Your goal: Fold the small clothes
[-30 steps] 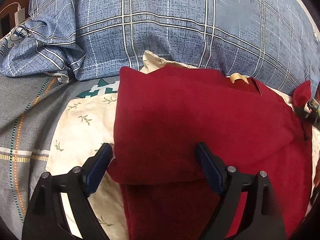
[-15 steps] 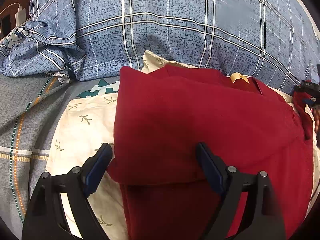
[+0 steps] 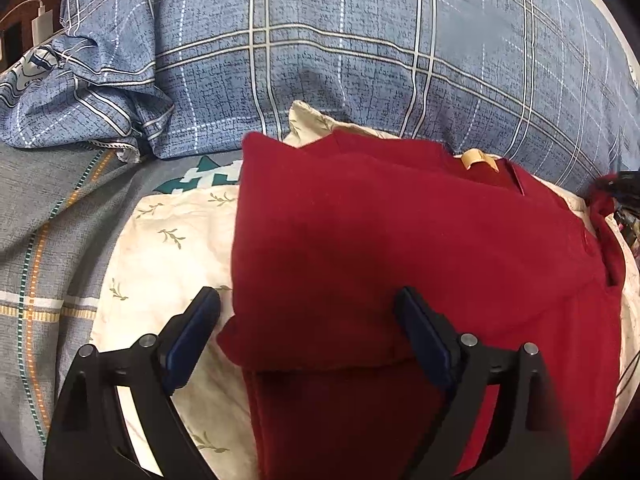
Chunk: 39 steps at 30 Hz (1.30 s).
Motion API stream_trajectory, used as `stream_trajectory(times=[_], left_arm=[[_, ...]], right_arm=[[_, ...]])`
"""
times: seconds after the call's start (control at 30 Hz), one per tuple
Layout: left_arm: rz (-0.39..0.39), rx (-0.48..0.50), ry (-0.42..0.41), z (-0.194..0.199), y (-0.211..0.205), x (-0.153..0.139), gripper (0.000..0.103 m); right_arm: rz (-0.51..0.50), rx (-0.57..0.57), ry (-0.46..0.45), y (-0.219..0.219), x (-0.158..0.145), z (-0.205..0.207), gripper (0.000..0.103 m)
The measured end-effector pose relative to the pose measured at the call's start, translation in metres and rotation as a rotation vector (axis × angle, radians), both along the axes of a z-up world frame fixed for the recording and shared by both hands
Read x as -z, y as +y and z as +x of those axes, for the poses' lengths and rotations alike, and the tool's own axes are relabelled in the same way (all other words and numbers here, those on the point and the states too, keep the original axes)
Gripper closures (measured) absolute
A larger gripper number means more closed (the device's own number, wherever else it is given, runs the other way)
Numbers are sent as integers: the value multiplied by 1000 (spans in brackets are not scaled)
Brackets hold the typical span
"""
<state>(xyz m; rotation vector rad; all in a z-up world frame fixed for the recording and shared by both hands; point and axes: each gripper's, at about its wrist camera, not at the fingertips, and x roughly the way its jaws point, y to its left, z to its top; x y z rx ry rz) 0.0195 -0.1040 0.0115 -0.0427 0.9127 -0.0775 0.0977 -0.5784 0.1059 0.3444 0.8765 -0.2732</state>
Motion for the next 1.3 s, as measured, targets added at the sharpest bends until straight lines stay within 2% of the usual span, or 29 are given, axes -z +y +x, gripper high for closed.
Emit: stream_trajectory(times=[0.17, 0.3, 0.4, 0.47, 0.53, 0.6, 0.63, 0.7, 0.77, 0.87, 1.0, 1.07, 1.17, 1.2, 1.23, 1.27, 1.3], left_arm=[[-43, -25, -53, -5, 11, -16, 13], [-83, -36, -102, -8, 21, -32, 13], [-104, -42, -92, -6, 25, -34, 13], [-130, -37, -71, -3, 25, -31, 13], [-158, -30, -49, -2, 25, -29, 13], [-166, -20, -47, -2, 25, -29, 13], [-166, -12, -56, -3, 24, -30, 13], [-168, 2, -70, -5, 22, -33, 13], [-174, 15, -67, -6, 18, -35, 13], [-189, 51, -61, -6, 8, -38, 13], [-171, 108, -64, 1, -15, -42, 13], [-161, 104, -30, 13, -25, -39, 13], [-237, 106, 26, 35, -41, -30, 13], [-237, 113, 40, 39, -47, -27, 16], [-226, 120, 44, 40, -52, -25, 42], [-173, 142, 67, 45, -65, -21, 77], [-115, 146, 75, 47, -72, -19, 84]], right_arm=[[67, -202, -129, 48, -53, -36, 97], [101, -461, -196, 123, -76, -65, 97], [118, -611, -189, 172, -59, -81, 96], [74, -673, -124, 206, -34, -81, 90], [10, -702, -7, 230, 4, -80, 83], [13, -711, 51, 236, 21, -82, 74], [20, -702, 44, 235, 22, -86, 71], [28, -672, 1, 230, 13, -94, 55], [39, -633, -43, 223, 3, -104, 44], [78, -591, -93, 211, -13, -113, 40], [69, -546, -80, 192, -16, -121, 40], [74, -518, -74, 178, -15, -124, 40], [91, -468, -69, 158, -14, -131, 39], [88, -458, -70, 153, -13, -134, 39], [80, -453, -70, 149, -13, -137, 39], [63, -441, -67, 143, -13, -140, 39], [54, -432, -68, 140, -13, -141, 39]])
